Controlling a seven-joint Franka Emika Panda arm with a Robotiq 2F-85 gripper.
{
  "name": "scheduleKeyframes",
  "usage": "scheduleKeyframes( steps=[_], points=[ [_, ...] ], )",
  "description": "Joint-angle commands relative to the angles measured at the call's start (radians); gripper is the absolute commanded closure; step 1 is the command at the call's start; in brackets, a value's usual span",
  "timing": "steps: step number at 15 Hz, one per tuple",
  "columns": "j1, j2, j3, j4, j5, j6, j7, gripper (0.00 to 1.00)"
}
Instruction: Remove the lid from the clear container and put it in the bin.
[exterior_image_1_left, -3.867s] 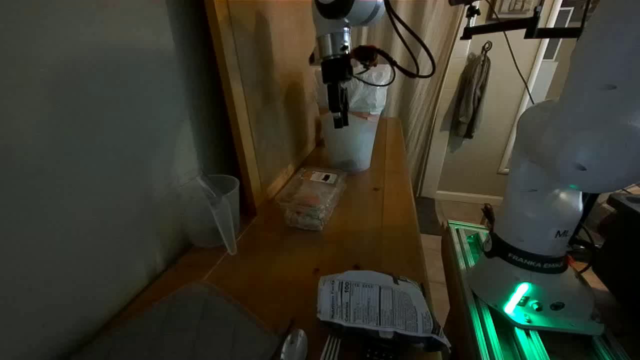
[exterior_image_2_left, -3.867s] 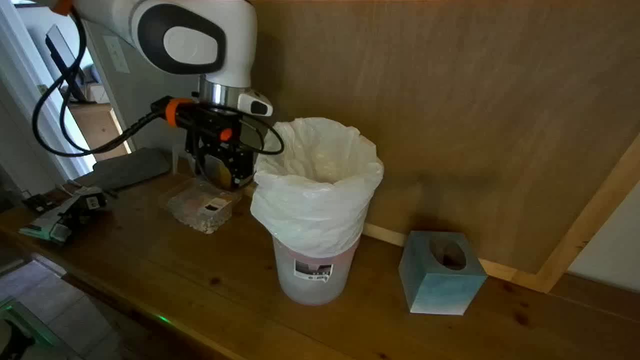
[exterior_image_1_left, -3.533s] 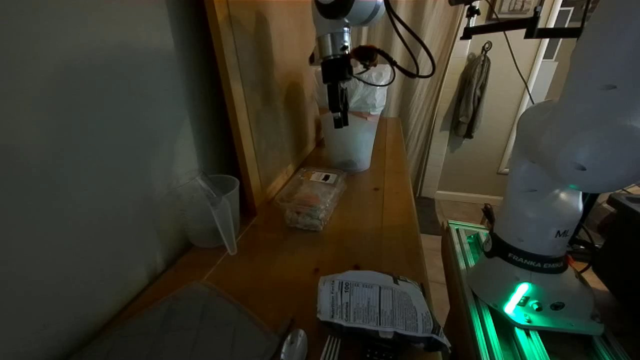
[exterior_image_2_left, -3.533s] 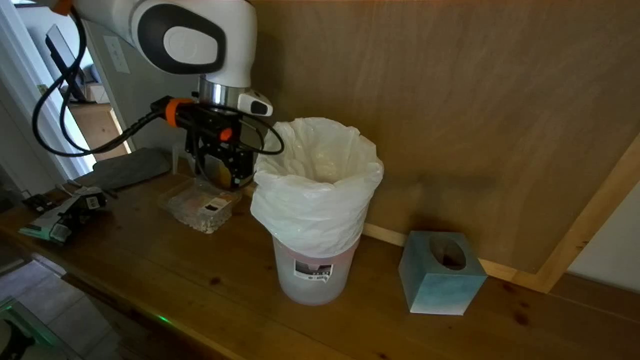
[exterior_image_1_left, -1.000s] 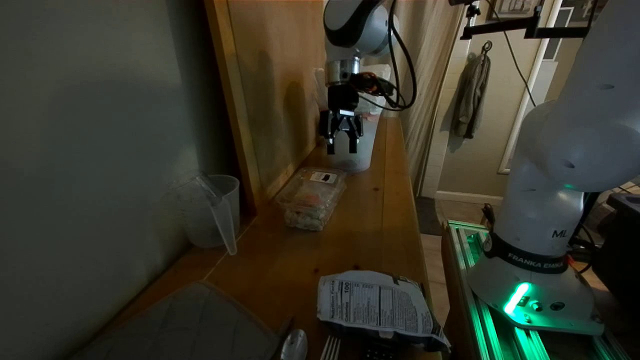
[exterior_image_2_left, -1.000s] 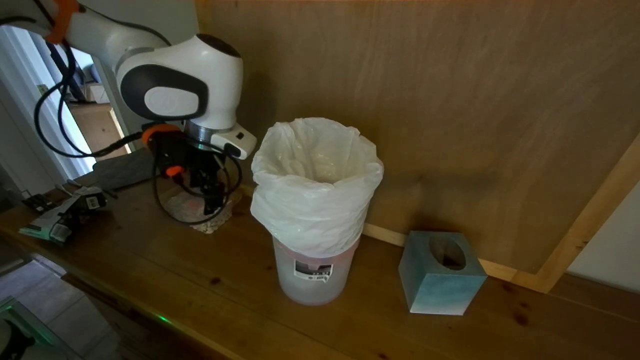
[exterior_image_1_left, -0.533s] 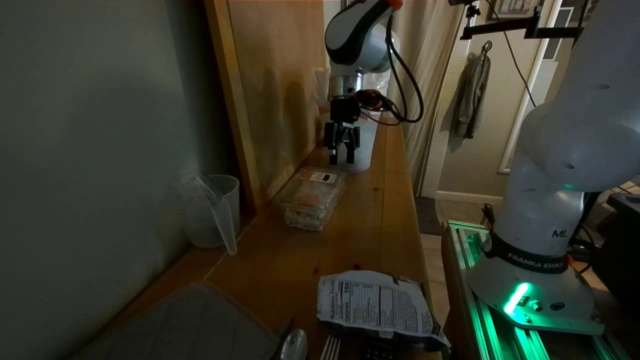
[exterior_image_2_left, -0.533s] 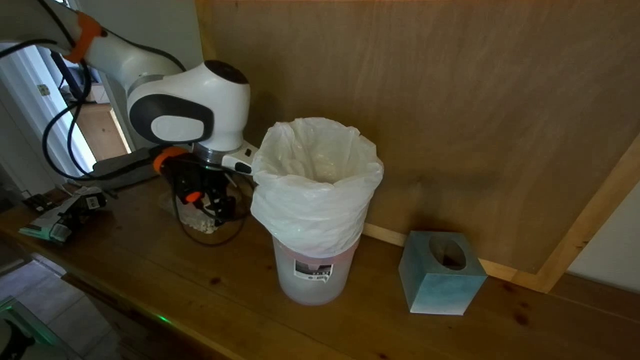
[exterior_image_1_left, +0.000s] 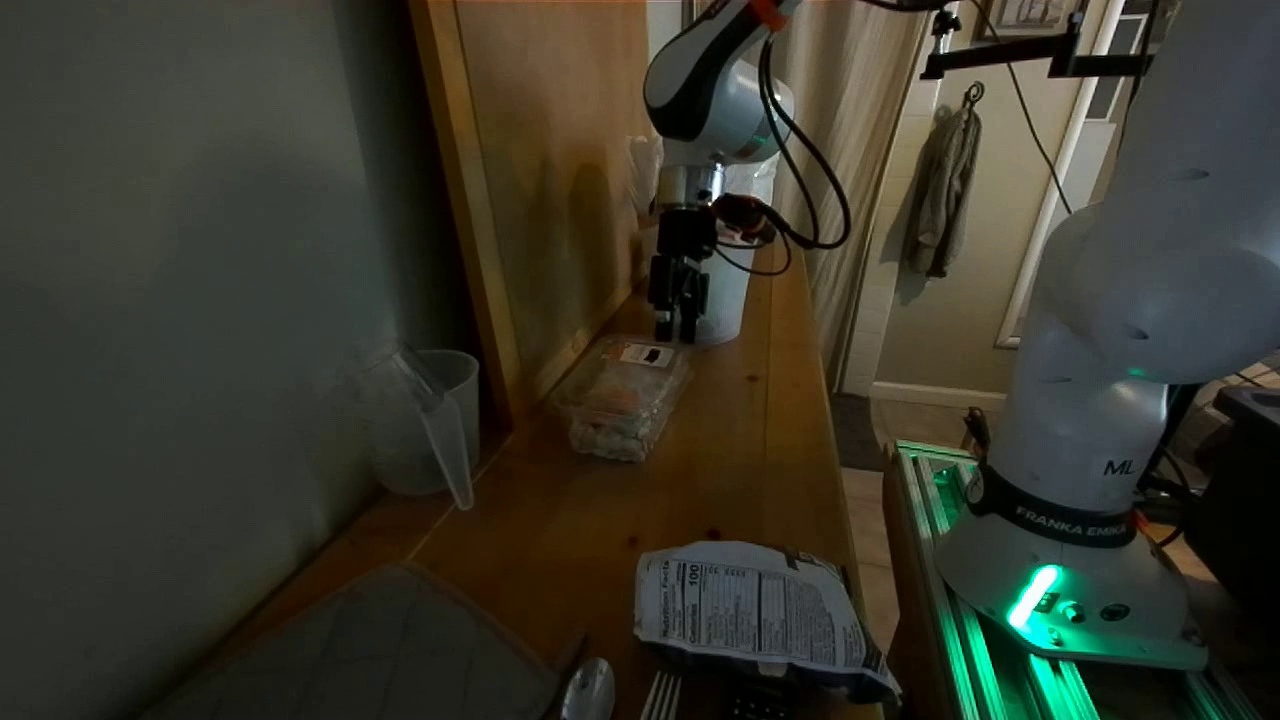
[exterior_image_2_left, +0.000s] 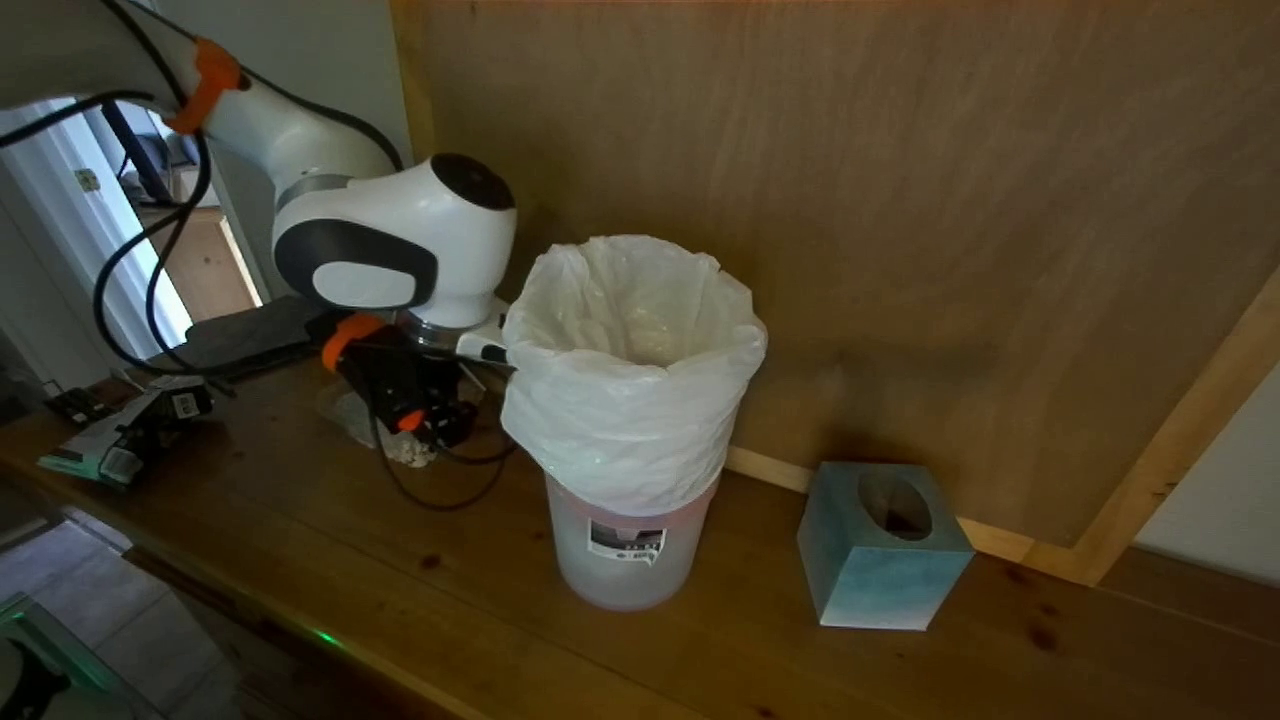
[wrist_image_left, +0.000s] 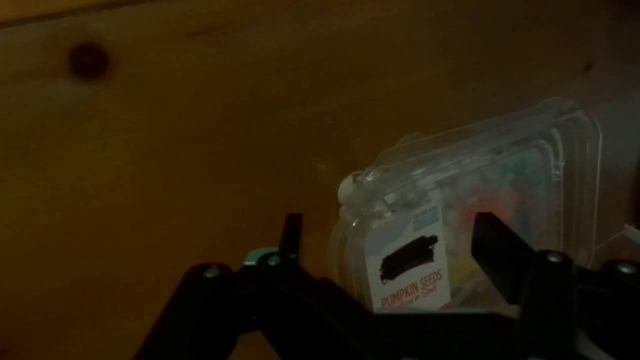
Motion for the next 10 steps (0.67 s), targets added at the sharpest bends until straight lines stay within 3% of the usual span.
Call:
scheduleKeyframes(
  steps=[1,2,4,10],
  points=[
    [-0.009,0.054,-0.001,0.025,0.051,-0.003,-0.088,0.00],
    [-0.011,0.063,0.001,0.027,0.054,0.000,-0.101,0.00],
    [-0.015,0.079,0.003,0.031,0.062,0.003,-0.117,0.25],
    [-0.031,0.096,0.005,0.046,0.082,-0.002,-0.143,0.66]
  ],
)
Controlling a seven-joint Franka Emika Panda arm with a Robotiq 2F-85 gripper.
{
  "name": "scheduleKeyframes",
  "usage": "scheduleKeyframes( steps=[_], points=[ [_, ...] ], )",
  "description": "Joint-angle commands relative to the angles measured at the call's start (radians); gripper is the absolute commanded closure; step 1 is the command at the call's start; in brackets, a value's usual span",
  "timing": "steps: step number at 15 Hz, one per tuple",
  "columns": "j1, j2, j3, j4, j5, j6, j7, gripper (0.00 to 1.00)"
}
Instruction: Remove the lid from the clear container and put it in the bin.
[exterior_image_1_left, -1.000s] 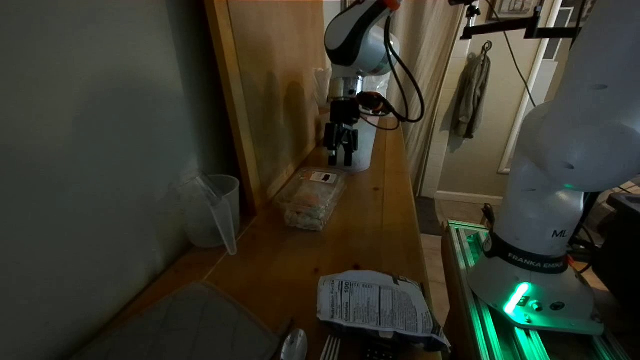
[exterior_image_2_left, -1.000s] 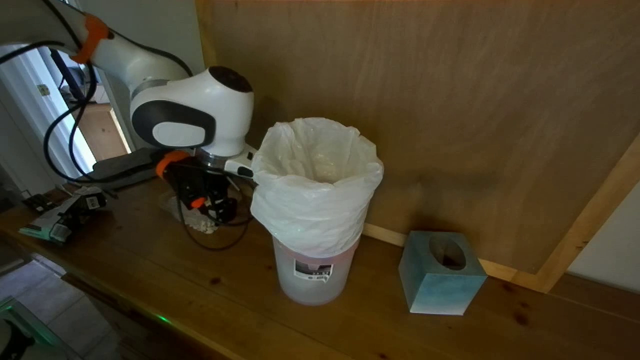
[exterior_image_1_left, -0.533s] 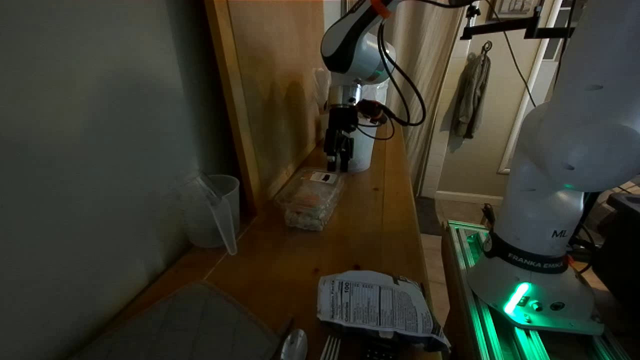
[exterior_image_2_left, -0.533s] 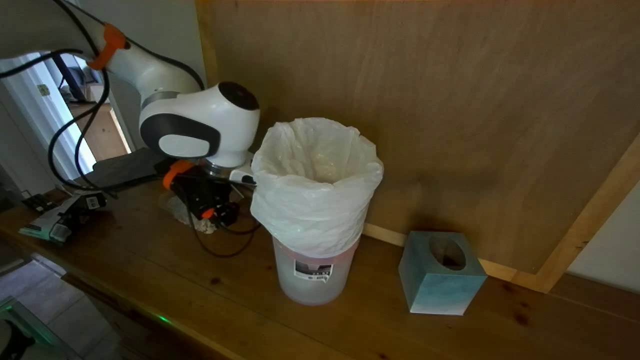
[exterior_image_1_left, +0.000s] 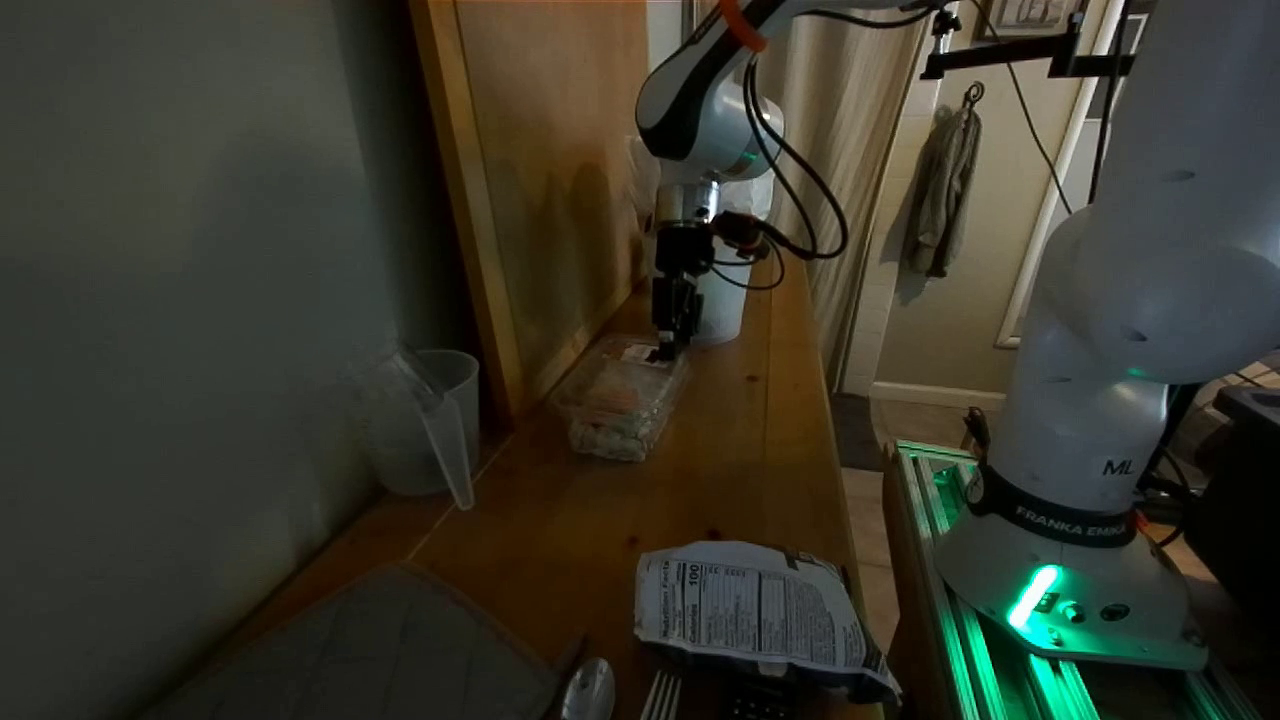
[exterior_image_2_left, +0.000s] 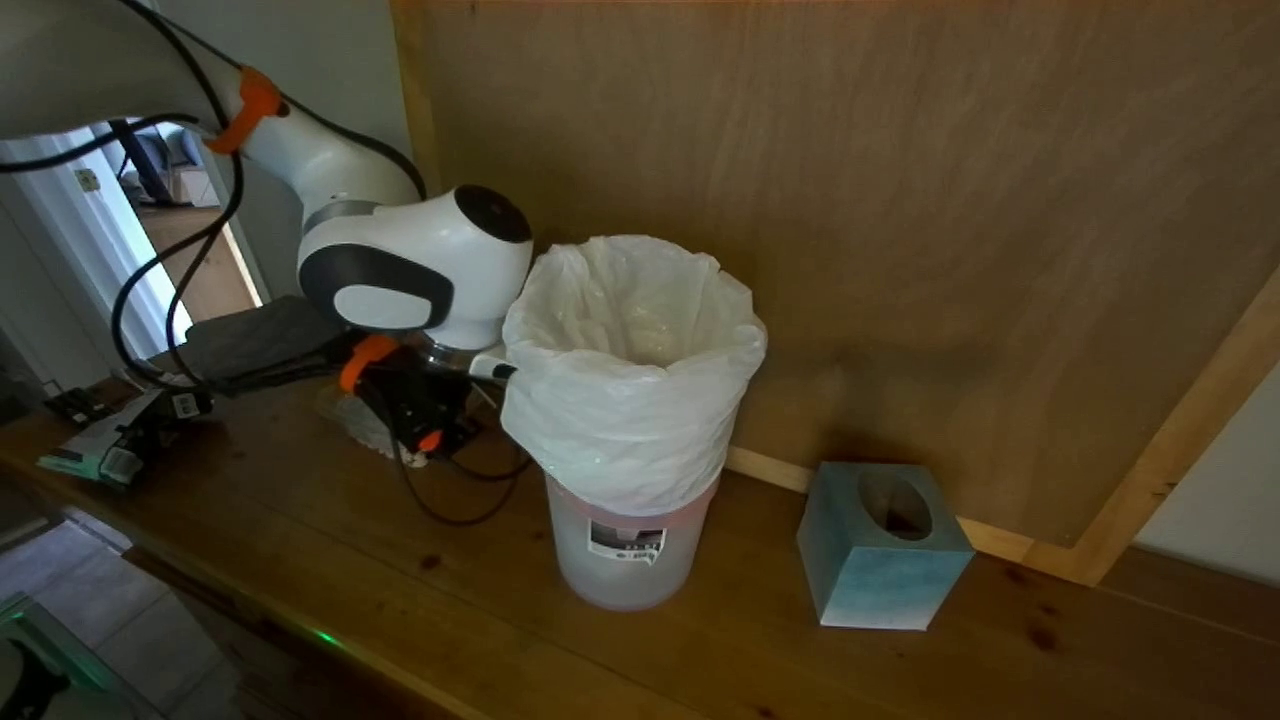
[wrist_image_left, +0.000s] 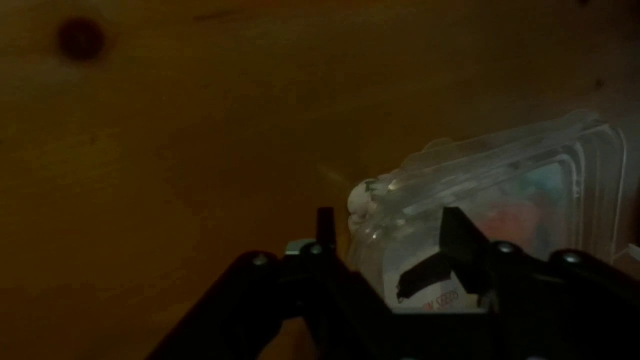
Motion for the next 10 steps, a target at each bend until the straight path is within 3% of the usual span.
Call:
scheduleKeyframes(
  steps=[1,6,10],
  points=[
    [-0.023,0.025,0.004,0.031,0.043,-0.002,-0.046,0.74],
    [-0.033,0.021,0.003,0.048,0.073,-0.007,-0.056,0.98],
    [-0.034,0.017,0.004,0.058,0.088,-0.020,-0.066,0.98]
  ],
)
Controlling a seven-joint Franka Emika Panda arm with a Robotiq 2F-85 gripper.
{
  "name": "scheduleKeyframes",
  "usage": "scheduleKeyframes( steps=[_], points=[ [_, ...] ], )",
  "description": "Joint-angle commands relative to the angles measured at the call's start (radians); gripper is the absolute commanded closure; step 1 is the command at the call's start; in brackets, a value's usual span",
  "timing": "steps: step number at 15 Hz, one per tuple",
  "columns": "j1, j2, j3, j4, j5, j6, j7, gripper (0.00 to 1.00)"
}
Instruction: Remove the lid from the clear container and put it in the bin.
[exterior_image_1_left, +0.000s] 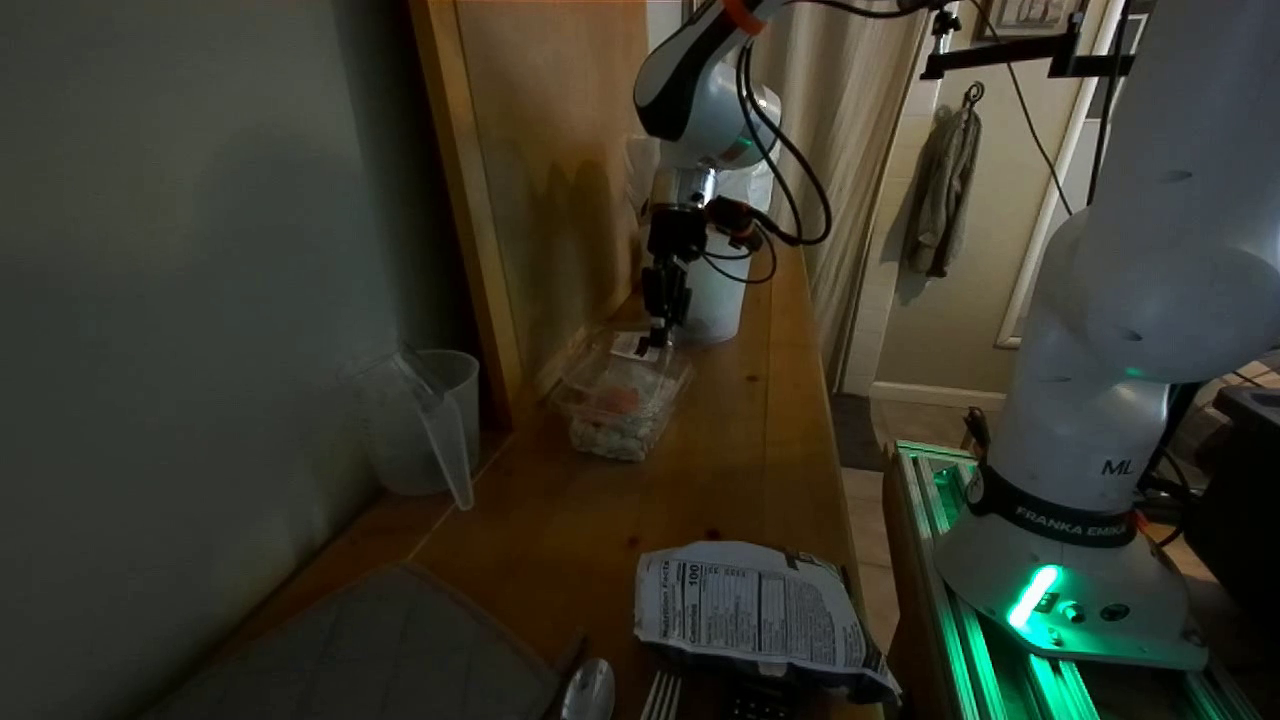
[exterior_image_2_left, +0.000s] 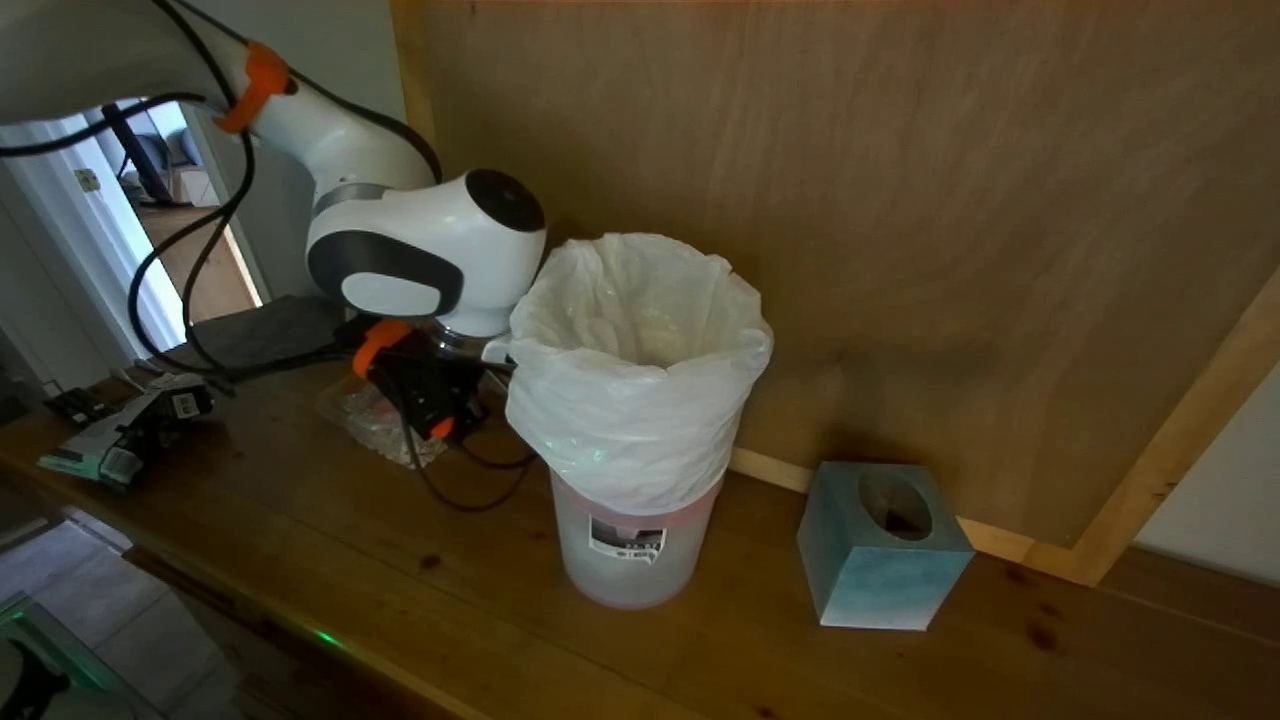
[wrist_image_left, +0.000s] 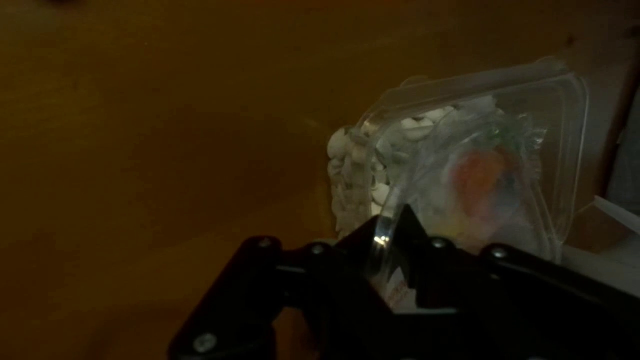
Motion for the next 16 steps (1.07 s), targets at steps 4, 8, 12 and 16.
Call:
scheduleKeyframes(
  steps=[4,8,12,16],
  points=[
    [-0.016,-0.004,0.005,0.011,0.030,-0.016,-0.048,0.98],
    [-0.012,-0.042,0.000,0.016,0.091,-0.075,-0.112,0.98],
    [-0.006,-0.049,-0.001,0.041,0.129,-0.157,-0.160,0.98],
    [-0.002,-0.058,0.005,0.067,0.148,-0.252,-0.184,0.98]
  ],
)
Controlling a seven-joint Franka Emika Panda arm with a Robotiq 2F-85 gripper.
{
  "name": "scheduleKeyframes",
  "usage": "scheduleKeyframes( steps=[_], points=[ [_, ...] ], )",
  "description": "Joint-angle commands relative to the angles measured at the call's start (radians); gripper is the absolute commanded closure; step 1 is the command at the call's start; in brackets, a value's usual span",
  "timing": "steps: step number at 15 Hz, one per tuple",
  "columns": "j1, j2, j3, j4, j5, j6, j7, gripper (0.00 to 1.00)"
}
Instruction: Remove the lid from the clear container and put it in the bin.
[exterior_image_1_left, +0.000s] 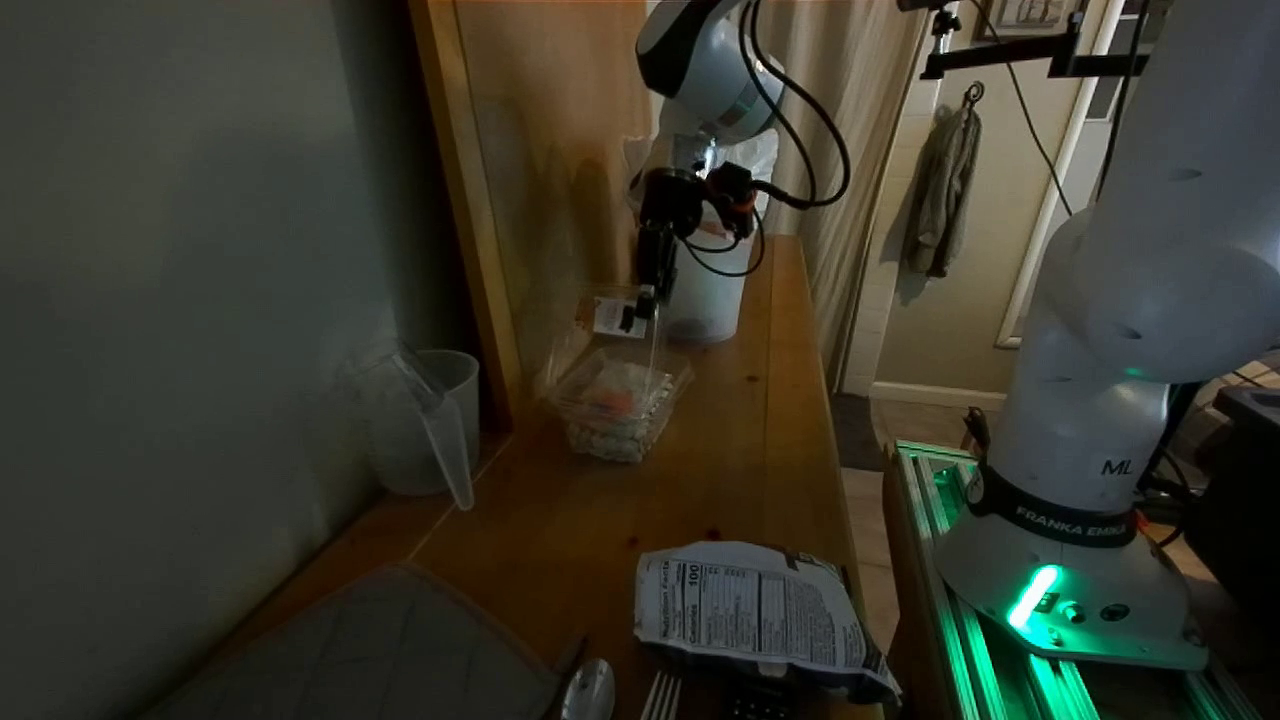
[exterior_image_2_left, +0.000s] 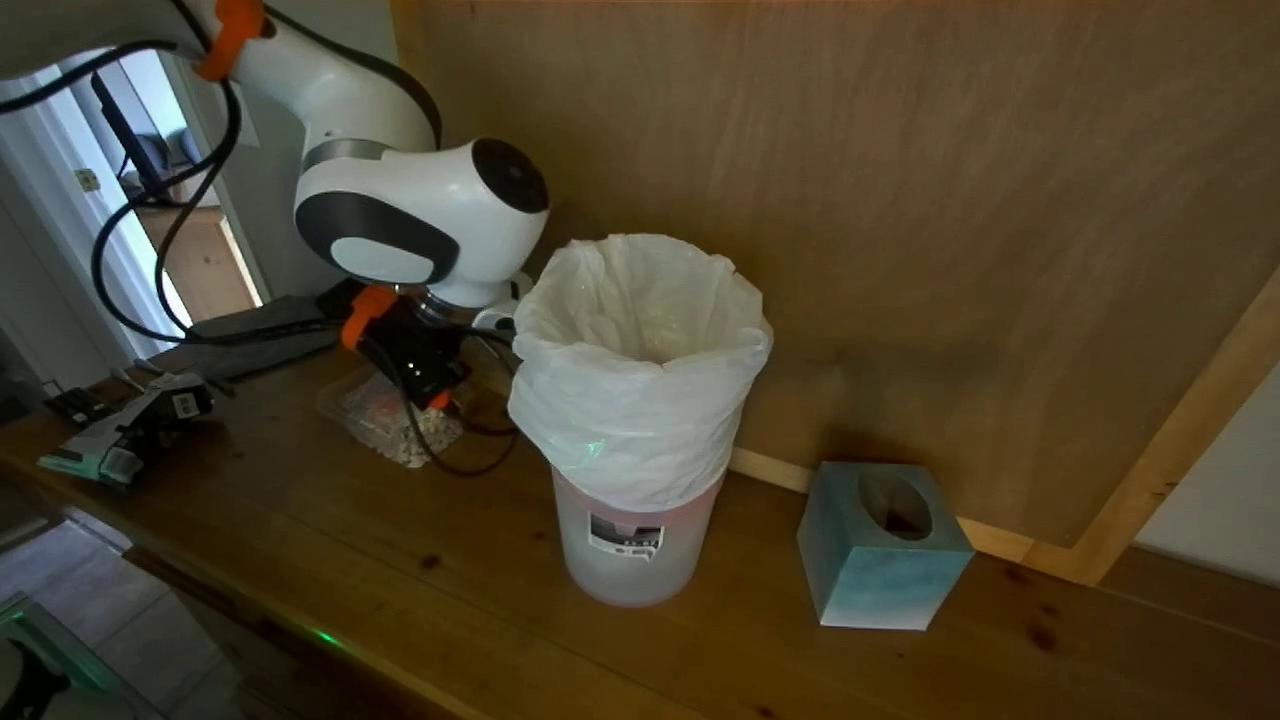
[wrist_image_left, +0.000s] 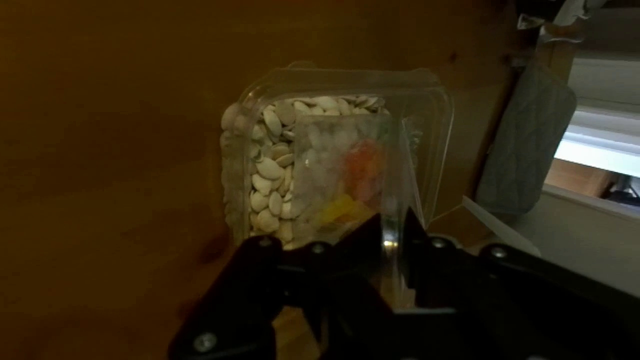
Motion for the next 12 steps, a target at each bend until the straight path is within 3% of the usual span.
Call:
scheduleKeyframes(
  steps=[1,6,12],
  points=[
    [0.001,-0.013,0.008,0.032,0.035,-0.100,-0.037,0.98],
    [0.012,-0.058,0.029,0.093,0.010,-0.191,0.002,0.98],
    [0.027,-0.142,0.064,0.215,-0.064,-0.167,0.143,0.98]
  ],
)
